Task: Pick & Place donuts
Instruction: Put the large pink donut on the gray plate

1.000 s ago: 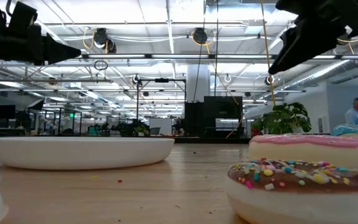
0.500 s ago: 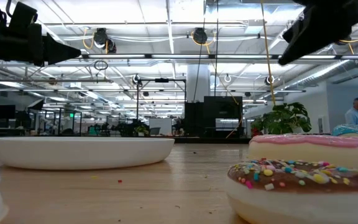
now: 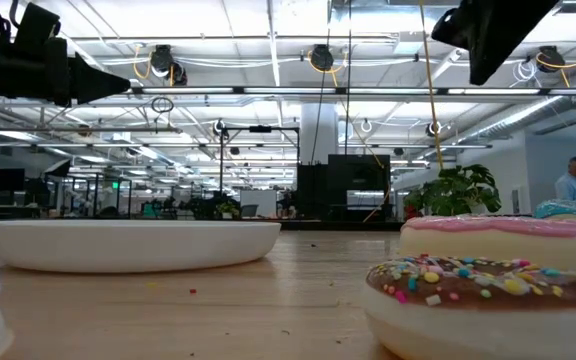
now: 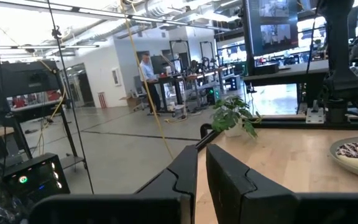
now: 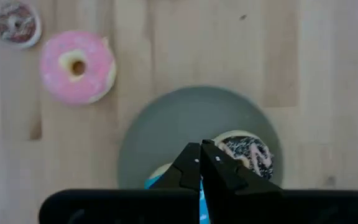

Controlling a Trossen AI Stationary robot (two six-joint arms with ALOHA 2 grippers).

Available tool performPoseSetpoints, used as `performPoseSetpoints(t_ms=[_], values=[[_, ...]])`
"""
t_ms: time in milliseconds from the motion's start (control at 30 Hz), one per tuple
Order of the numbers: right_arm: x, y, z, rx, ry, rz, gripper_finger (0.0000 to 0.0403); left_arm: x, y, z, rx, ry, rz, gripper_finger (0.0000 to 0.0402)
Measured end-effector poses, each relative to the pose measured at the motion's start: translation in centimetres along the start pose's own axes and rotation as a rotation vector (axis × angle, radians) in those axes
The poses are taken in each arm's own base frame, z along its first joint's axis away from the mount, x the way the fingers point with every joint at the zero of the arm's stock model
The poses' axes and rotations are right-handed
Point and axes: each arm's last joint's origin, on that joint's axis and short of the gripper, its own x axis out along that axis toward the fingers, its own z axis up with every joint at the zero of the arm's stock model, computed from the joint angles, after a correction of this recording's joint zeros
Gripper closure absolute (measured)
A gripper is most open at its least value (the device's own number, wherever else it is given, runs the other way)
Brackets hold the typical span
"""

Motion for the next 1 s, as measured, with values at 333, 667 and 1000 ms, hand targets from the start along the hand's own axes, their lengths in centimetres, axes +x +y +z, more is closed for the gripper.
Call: performPoseSetpoints(t_ms=[333, 667, 1000], values=[[0.2, -1.2, 0.7, 0.042, 0.031, 0.048, 0.0403, 0.0, 0.0, -0.1, 0.005, 0.013, -0.003, 0.0360], [0.4, -1.8, 0.9, 0.098, 0.036, 0.039, 0.0403, 0.0, 0.0, -0.1, 0.011, 0.013, -0.003, 0.0360], [0.4, -1.6, 1.2, 0.110, 0.004, 0.052, 0.0403, 0.0, 0.0, -0.1, 0.005, 0.013, -0.003, 0.0360]])
